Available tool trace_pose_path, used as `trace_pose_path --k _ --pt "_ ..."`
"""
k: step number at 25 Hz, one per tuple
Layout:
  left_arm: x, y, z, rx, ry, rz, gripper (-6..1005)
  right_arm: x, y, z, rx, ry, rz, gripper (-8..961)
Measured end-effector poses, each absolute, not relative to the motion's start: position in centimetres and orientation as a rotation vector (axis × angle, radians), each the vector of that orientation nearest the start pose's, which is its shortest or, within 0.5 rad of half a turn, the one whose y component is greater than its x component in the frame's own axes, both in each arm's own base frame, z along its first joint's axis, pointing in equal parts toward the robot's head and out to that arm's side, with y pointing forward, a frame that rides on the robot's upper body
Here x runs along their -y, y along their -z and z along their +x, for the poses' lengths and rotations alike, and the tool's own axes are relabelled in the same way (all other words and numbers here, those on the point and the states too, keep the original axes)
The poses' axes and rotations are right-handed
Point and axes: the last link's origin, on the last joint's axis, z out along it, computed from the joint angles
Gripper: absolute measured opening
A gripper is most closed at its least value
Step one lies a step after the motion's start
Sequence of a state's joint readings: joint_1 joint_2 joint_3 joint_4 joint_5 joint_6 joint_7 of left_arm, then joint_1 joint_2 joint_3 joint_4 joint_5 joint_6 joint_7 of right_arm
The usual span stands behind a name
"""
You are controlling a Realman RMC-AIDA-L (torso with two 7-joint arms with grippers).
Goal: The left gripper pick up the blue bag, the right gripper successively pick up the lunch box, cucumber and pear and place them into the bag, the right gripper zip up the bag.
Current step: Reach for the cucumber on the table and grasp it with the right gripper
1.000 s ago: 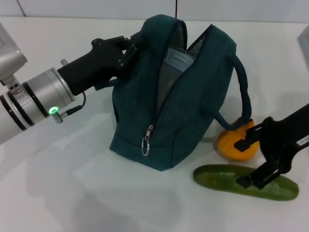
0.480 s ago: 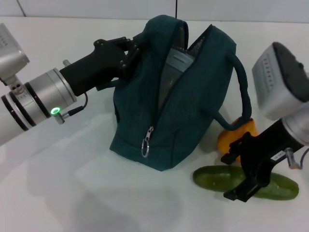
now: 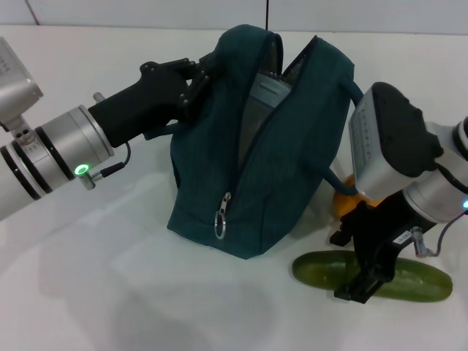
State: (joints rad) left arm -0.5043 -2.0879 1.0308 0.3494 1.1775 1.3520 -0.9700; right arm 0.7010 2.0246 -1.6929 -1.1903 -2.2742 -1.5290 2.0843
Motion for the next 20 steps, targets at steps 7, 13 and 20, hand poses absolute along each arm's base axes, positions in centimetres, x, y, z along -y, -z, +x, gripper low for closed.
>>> trace_pose_path --k 7,13,20 --pt "-34.43 2.65 -24.43 0.524 1.103 -2.289 78 -32.13 6.61 15.01 -0.081 0.657 -3.15 857" --pt "-34.47 2.69 -24.41 0.52 1.102 -2.285 79 -32.0 6.77 15.05 -0.076 0.675 -3.151 809" --pt "-34.48 2.67 -24.32 0.515 1.106 -2.282 79 -32.18 6.65 15.03 -0.075 0.675 -3.145 669"
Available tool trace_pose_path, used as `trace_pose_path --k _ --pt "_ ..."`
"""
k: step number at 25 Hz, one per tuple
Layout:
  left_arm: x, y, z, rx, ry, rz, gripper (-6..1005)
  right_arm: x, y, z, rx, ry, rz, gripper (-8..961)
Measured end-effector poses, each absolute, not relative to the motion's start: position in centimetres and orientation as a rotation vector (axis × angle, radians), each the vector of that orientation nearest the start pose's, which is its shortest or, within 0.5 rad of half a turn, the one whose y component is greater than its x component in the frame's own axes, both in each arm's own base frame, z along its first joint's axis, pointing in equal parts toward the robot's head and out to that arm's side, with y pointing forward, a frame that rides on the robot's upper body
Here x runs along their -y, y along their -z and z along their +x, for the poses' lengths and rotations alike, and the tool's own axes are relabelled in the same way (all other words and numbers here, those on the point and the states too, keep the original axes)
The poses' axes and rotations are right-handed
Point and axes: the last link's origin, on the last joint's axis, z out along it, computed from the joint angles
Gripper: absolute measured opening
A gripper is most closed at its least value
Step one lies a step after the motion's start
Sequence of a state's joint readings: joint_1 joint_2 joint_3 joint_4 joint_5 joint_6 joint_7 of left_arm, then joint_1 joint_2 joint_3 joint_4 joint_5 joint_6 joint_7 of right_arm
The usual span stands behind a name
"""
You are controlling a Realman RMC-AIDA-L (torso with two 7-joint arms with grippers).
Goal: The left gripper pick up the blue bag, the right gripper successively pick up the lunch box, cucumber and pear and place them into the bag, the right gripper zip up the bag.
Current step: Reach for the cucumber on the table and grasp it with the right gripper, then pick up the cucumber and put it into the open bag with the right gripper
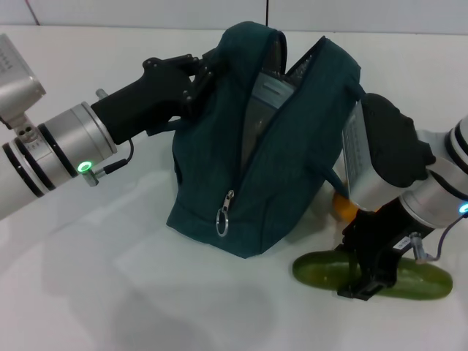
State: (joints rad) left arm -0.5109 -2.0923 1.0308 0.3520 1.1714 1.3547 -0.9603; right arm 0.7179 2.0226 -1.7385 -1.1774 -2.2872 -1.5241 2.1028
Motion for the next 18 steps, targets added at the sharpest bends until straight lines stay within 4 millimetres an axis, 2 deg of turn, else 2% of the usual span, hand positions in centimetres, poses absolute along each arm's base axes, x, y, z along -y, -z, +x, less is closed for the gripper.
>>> trace_pose_path --k 6,13,18 --pt "-34.5 2.6 -24.3 0.512 1.109 -2.281 79 -32.4 6.5 15.1 -0.055 0.653 -3.146 548" --pt "-34.3 2.4 -24.5 0.515 1.125 -2.265 79 -32.4 5.6 15.5 -0.088 0.545 -3.18 548" --pt "-33.9 2.5 -24.8 0.514 1.117 -2.255 79 -31.7 3.0 16.8 -0.151 0.233 -3.262 548"
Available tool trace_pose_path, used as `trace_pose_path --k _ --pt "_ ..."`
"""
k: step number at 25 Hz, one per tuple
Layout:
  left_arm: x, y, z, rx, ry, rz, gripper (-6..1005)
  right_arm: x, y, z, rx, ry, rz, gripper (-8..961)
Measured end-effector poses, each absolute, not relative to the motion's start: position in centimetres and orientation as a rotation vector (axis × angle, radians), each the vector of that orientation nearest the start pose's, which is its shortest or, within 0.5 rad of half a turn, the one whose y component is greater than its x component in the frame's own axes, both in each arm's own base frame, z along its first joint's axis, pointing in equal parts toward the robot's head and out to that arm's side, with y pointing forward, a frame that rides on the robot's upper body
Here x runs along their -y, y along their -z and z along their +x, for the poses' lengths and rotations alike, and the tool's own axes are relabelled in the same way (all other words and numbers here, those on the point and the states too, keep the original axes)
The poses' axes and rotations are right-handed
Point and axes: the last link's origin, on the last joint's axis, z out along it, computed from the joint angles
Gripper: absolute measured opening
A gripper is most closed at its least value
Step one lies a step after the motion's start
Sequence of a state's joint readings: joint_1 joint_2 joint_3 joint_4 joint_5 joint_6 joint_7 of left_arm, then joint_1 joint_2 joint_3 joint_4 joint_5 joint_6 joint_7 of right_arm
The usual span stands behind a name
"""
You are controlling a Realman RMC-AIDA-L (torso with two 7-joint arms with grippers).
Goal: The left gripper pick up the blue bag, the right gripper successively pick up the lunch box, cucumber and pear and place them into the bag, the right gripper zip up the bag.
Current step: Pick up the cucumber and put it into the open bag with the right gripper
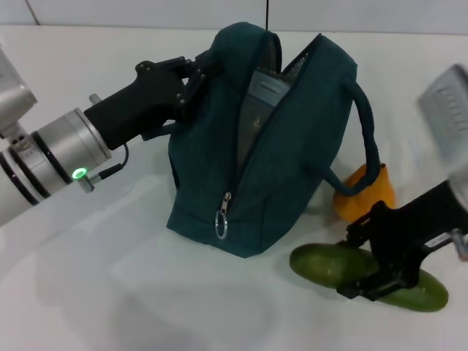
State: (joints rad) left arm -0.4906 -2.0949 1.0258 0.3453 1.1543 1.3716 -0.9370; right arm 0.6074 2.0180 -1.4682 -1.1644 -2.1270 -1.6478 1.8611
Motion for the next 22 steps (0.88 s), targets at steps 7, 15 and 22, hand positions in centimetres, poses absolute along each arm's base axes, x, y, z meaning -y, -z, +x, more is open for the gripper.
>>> trace_pose_path --k 7,15,22 --pt "-33.2 1.8 -25.0 0.493 1.179 -2.213 79 -31.0 -1.3 18.6 -0.142 -0.24 -3.253 549" --pt "-32.8 1.8 -25.0 0.49 1.192 -2.215 79 -30.3 -3.1 20.6 -0.089 -0.662 -3.156 549" --pt "-32.8 1.8 -25.1 0.488 1.189 -2.218 80 -31.1 -4.3 19.4 0.136 -1.089 -2.859 548"
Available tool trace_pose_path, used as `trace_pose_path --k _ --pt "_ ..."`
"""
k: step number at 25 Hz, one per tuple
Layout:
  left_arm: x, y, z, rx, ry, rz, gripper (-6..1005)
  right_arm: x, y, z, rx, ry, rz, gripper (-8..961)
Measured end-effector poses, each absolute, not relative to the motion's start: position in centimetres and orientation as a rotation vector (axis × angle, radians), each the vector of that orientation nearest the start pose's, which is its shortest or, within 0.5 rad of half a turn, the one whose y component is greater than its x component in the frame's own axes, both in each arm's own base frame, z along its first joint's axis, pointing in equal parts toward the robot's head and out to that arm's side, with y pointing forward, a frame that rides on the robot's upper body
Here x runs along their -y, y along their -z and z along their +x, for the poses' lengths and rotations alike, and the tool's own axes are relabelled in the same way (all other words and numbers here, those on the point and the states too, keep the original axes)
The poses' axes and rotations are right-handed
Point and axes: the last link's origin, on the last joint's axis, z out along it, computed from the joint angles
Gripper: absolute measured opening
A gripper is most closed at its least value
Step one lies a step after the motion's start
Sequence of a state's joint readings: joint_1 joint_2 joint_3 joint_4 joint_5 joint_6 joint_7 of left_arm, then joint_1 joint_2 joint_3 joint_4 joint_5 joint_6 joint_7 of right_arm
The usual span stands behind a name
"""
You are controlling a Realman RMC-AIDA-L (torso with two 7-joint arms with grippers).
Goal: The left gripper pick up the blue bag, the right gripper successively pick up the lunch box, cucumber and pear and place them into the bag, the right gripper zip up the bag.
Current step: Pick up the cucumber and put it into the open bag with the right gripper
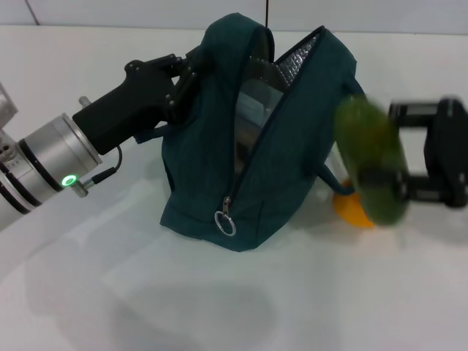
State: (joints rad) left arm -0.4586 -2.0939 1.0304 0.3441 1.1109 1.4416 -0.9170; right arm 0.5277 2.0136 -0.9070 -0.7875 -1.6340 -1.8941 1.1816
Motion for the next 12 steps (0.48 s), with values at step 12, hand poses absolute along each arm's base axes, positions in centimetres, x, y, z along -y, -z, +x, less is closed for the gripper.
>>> trace_pose_path --k 12 --pt "-32.4 2.0 -24.6 0.356 1.173 -2.231 80 -36.0 -3.4 15.9 0.071 -1.409 -2.461 549"
